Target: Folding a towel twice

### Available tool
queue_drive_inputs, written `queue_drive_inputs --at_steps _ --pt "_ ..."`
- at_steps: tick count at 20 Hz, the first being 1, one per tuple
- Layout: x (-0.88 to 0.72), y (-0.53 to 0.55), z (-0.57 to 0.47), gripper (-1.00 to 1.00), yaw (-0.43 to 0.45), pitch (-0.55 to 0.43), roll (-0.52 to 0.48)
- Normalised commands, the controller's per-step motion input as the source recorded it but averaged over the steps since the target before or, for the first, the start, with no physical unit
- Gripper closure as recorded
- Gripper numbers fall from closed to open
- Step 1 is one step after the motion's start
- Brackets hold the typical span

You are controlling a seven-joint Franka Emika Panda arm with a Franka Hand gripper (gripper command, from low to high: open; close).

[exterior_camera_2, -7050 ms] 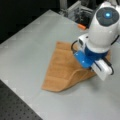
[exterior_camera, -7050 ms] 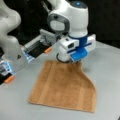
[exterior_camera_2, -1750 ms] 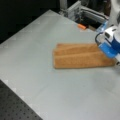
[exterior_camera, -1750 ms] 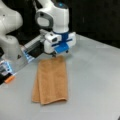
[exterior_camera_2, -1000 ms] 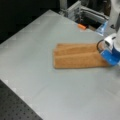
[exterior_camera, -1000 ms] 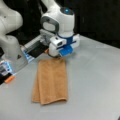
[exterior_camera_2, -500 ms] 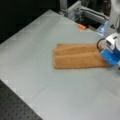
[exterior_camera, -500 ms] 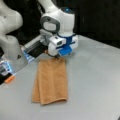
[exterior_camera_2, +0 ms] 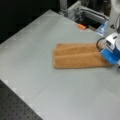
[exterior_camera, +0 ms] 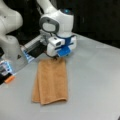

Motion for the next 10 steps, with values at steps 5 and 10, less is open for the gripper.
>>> queue_drive_inputs --at_steps 5,10 --pt "-0.09 -0.07 -0.11 -1.0 0.213 -0.094 -0.017" --pt "-0.05 -0.09 -0.1 1.0 0.219 -0.12 -0.067"
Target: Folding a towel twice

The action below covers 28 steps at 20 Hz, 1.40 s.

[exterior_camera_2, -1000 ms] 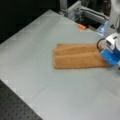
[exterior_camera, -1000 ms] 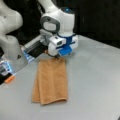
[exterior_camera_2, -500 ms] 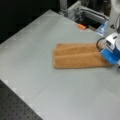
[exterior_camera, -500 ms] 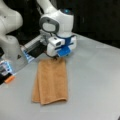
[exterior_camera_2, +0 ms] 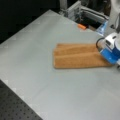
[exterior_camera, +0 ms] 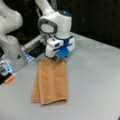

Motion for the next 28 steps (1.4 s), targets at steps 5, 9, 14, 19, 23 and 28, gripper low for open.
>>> queue_drive_inputs --at_steps 5,9,14,19,23,28 --pt "-0.04 -0.09 -0.12 1.0 0.159 -0.109 -0.075" --pt "-0.05 -0.04 -0.12 1.0 0.087 -0.078 -0.053" --pt "-0.01 0.03 -0.11 1.0 0.068 -0.073 -0.045" --pt "0.02 0.07 -0.09 1.0 0.06 -0.059 -0.043" --pt "0.05 0.1 -0.04 1.0 0.048 -0.025 -0.037" --pt "0.13 0.12 0.11 1.0 0.074 0.065 -0.033"
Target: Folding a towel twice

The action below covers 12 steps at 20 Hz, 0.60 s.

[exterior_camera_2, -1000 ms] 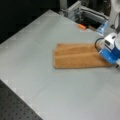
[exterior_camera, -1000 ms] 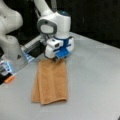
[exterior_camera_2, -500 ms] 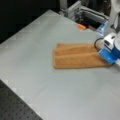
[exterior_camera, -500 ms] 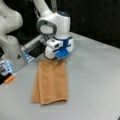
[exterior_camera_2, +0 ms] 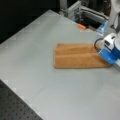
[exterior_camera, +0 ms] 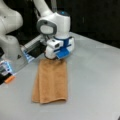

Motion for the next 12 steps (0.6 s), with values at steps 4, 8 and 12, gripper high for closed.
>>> queue_drive_inputs --at_steps 4,8,12 --pt "0.21 0.07 0.28 1.0 0.129 0.18 -0.032" --pt "0.26 -0.01 0.4 1.0 0.15 0.264 -0.034" --pt "0.21 -0.09 0.36 1.0 0.121 0.278 -0.006"
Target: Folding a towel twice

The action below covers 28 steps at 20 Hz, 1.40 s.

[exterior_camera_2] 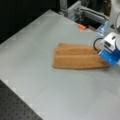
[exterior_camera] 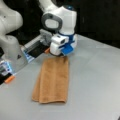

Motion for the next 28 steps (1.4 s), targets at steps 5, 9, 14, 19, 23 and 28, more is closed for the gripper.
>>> queue_drive_inputs --at_steps 5,9,14,19,23,28 --pt "0.18 -0.19 0.32 1.0 0.114 0.245 0.035" --pt "0.12 -0.18 0.26 1.0 0.142 0.203 0.083" --pt "0.14 -0.26 0.28 1.0 0.238 0.196 0.13" --pt "0.19 -0.31 0.22 1.0 0.229 0.132 0.13" --pt "0.14 -0.24 0.21 1.0 0.134 0.122 0.062" --pt "0.12 -0.25 0.21 1.0 0.091 0.15 0.054"
